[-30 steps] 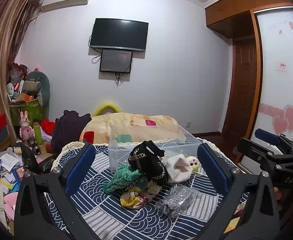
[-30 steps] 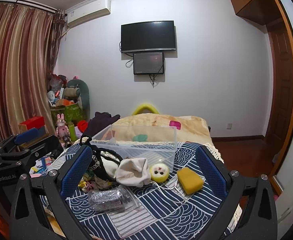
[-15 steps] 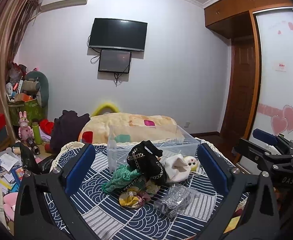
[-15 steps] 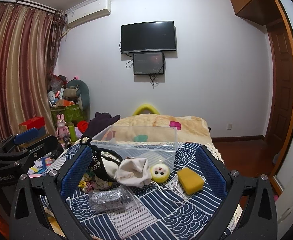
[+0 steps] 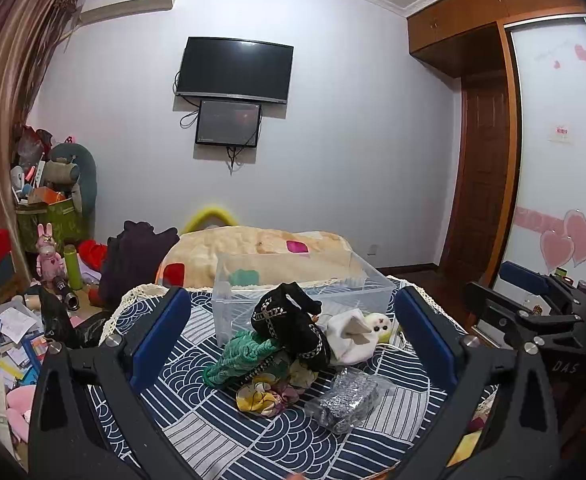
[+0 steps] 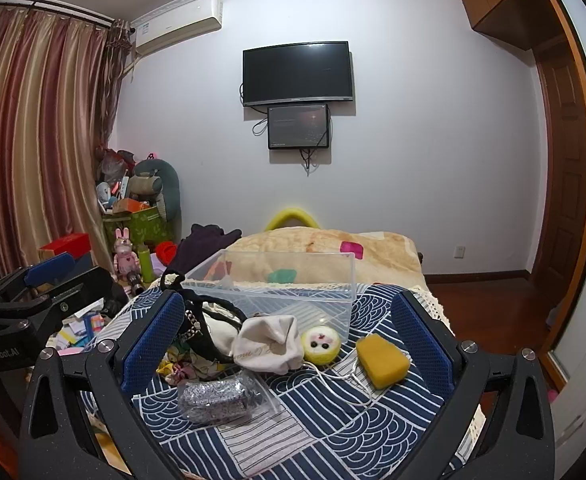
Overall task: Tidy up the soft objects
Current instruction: 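Grasp the black chain bag with the left gripper while the right grasps the white sock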
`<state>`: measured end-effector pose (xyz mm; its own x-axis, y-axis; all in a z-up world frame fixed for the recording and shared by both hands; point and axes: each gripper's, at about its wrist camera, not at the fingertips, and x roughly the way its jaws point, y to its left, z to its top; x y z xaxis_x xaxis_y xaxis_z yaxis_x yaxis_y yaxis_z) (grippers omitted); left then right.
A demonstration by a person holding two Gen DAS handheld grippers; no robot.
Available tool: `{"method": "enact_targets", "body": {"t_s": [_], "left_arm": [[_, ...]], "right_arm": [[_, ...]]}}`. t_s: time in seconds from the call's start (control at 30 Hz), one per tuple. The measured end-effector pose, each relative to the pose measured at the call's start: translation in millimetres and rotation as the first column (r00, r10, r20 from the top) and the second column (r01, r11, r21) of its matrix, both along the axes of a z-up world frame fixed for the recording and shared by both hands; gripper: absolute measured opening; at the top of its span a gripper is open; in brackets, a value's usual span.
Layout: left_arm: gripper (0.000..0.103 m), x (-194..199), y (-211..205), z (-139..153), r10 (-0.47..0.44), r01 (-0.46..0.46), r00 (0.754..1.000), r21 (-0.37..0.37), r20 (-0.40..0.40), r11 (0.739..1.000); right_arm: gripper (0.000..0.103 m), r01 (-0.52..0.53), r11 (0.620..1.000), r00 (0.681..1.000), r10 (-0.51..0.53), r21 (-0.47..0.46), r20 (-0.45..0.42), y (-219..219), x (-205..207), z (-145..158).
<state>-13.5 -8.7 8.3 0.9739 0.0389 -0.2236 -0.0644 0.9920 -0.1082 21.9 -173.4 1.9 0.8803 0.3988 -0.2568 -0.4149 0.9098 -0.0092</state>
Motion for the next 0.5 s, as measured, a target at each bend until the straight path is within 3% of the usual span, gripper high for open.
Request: {"method": "enact_targets", "body": {"t_s": [0.27, 0.4, 0.5], "left_arm": [[0.102, 12.0, -1.6, -10.0, 0.005, -0.004, 0.999, 0.019, -0.043, 1.000], [0.087, 21.0, -5.4, -16.6, 0.004, -0.001, 0.998, 0.037, -0.065, 0.999], [0.083, 32.3, -6.3, -20.7, -0.015, 0.019, 0.995, 0.036, -0.102, 0.999]], "right_arm": [[0.103, 0.003, 1.000, 1.000, -0.003, -0.022, -0.006, 0.8, 6.9, -11.1], [0.101, 0.011, 0.999, 1.000, -0.012, -0.034, -0.027, 0.5, 15.4, -17.1], [0.093, 0.005, 0.999, 0.998, -0.008, -0.036, -0.069, -0.5, 24.6, -22.4]]}}
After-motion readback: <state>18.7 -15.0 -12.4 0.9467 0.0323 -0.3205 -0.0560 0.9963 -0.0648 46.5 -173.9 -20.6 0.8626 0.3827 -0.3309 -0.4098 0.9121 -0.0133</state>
